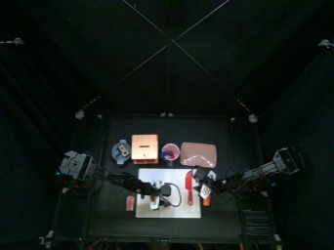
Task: Place cut sushi roll into bowl
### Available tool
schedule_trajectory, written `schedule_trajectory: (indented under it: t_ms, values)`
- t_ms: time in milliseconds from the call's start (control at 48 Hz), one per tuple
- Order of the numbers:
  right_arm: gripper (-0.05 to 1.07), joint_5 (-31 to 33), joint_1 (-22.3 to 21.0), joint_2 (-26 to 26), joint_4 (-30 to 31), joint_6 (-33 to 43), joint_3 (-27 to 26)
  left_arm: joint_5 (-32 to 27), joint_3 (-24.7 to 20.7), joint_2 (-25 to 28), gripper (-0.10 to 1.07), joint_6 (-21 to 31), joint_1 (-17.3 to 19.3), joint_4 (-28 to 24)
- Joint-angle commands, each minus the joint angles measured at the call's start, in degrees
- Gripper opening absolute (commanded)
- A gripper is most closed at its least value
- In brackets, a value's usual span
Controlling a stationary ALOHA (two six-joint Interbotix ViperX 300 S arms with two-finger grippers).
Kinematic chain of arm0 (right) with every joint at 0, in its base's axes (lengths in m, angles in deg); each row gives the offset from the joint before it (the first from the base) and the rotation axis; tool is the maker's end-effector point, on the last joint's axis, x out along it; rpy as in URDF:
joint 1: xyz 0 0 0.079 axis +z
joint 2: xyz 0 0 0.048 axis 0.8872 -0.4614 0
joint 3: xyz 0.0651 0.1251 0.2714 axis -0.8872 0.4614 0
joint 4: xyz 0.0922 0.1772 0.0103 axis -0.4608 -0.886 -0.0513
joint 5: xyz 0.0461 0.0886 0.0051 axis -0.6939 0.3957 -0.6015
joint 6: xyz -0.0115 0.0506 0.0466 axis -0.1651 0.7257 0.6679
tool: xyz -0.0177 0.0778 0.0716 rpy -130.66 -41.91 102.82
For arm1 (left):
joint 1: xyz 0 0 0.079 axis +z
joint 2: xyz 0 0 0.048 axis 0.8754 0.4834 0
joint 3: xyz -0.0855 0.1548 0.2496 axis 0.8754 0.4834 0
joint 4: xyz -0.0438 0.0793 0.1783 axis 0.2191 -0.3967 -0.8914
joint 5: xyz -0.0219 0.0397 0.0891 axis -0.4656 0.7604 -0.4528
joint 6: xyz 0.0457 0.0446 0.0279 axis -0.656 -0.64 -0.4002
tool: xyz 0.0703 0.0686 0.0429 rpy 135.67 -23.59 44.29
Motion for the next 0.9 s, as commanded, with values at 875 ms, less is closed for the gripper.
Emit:
schedule_trajectory:
  t_ms: [875]
  values:
    - [0.8,-0.18,0.18,0.44,0.0,0.18,-1.14,-0.79,-2.55,4.57,0.77,0.09,-2.37,1.49]
